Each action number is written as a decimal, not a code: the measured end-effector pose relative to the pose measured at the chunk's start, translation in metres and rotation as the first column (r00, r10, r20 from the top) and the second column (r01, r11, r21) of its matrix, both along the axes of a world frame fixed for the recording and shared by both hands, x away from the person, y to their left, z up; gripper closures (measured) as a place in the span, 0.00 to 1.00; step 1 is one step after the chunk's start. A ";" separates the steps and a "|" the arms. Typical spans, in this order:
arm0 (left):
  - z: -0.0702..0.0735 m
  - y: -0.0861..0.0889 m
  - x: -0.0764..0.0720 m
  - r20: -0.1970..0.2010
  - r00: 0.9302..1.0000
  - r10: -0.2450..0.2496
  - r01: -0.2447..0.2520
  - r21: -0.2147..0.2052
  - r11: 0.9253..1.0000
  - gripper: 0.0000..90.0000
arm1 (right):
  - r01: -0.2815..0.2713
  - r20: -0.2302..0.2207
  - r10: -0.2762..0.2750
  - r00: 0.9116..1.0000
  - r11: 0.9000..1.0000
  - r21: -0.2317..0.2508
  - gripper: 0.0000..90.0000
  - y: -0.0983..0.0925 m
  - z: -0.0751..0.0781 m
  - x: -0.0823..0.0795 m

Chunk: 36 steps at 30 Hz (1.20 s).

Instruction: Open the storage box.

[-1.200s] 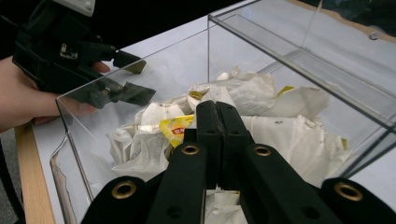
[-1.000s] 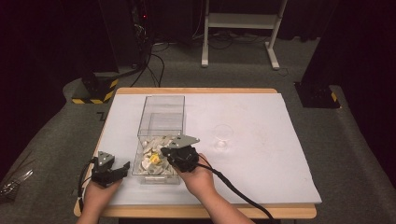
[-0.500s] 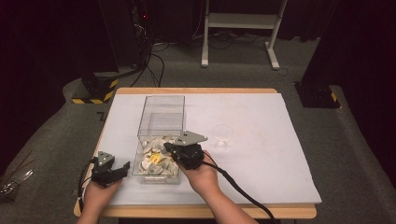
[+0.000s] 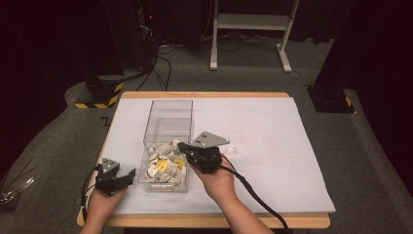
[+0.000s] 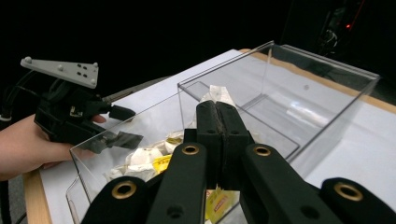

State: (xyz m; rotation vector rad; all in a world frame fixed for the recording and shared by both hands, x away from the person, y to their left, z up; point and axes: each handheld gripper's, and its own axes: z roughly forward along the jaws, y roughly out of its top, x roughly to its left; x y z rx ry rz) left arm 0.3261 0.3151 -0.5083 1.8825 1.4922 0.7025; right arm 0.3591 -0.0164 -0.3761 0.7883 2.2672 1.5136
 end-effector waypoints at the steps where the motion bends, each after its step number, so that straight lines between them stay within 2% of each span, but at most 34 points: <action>1: 0.000 0.000 0.000 0.000 1.000 0.000 0.000 0.000 1.000 0.35 | 0.004 0.005 -0.004 1.000 1.000 0.000 1.00 -0.002 0.001 0.000; 13: 0.000 0.000 0.000 0.002 1.000 0.001 -0.001 -0.002 1.000 0.35 | 0.061 0.041 -0.062 0.997 0.998 0.022 1.00 -0.031 0.013 0.000; 21: 0.000 0.000 0.000 -0.001 1.000 -0.002 0.002 -0.001 1.000 0.36 | 0.111 0.047 -0.113 0.993 0.993 0.031 1.00 -0.053 0.013 0.002; 29: 0.000 0.000 0.000 -0.001 1.000 -0.002 0.002 -0.001 1.000 0.36 | 0.160 0.050 -0.161 0.986 0.987 0.015 1.00 -0.073 0.010 0.004; 36: 0.000 0.000 0.000 -0.002 1.000 -0.004 0.004 -0.003 1.000 0.36 | 0.211 0.061 -0.211 0.975 0.977 0.016 1.00 -0.092 0.010 0.009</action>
